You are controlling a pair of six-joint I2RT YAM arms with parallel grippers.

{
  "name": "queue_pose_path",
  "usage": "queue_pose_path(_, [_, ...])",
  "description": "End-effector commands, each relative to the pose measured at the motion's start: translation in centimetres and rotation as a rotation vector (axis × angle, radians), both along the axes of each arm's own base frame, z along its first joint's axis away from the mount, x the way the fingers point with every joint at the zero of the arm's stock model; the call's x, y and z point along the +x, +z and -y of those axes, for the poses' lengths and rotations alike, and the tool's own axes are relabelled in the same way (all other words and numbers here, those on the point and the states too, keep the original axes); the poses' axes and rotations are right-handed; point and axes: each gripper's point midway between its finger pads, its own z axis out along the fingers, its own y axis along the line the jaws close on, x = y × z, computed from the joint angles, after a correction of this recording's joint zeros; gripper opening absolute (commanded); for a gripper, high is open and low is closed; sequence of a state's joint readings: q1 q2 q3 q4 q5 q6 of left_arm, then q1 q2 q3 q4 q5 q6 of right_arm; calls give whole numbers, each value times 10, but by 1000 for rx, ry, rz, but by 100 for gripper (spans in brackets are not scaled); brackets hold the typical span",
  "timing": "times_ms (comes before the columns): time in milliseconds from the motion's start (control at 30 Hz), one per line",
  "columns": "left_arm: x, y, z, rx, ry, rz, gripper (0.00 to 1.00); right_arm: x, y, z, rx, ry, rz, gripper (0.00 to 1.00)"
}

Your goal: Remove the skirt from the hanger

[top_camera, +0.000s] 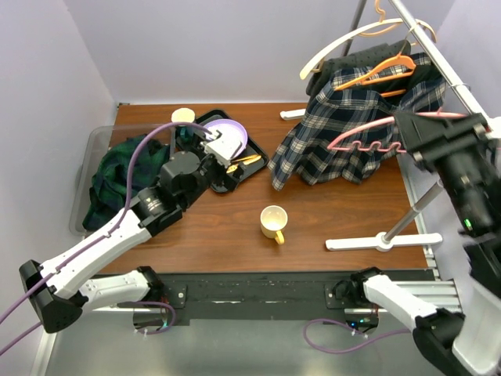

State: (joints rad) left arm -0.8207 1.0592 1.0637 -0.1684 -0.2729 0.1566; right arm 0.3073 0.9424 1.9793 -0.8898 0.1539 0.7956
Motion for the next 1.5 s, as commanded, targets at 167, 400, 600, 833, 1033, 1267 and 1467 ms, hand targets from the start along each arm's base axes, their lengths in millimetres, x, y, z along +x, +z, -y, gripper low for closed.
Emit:
queue_pose_path(167, [-6, 13, -9, -55, 4, 108, 100, 85, 19, -9, 67, -95, -2, 49])
queue_pose_path(400, [-7, 10, -10, -40, -1, 107, 100, 106, 34, -5, -83, -207, 67, 43])
queue_pose_path(600, [-6, 10, -11, -40, 5, 109, 100, 114, 48, -27, -409, -216, 149, 43])
queue_pose_path(833, [-7, 6, -13, -36, 10, 104, 100, 153, 10, -51, -919, -162, 169, 47])
queue_pose_path(1033, [-9, 6, -13, -39, 1, 106, 100, 169, -17, -48, -1442, -163, 230, 45])
queue_pose_path(1267, [-12, 5, -7, -53, -33, 95, 100, 194, -37, -37, -1583, -156, 124, 47])
queue_pose_path(1467, [-15, 10, -6, -65, -46, 99, 100, 218, -54, -29, -1616, -128, 18, 54])
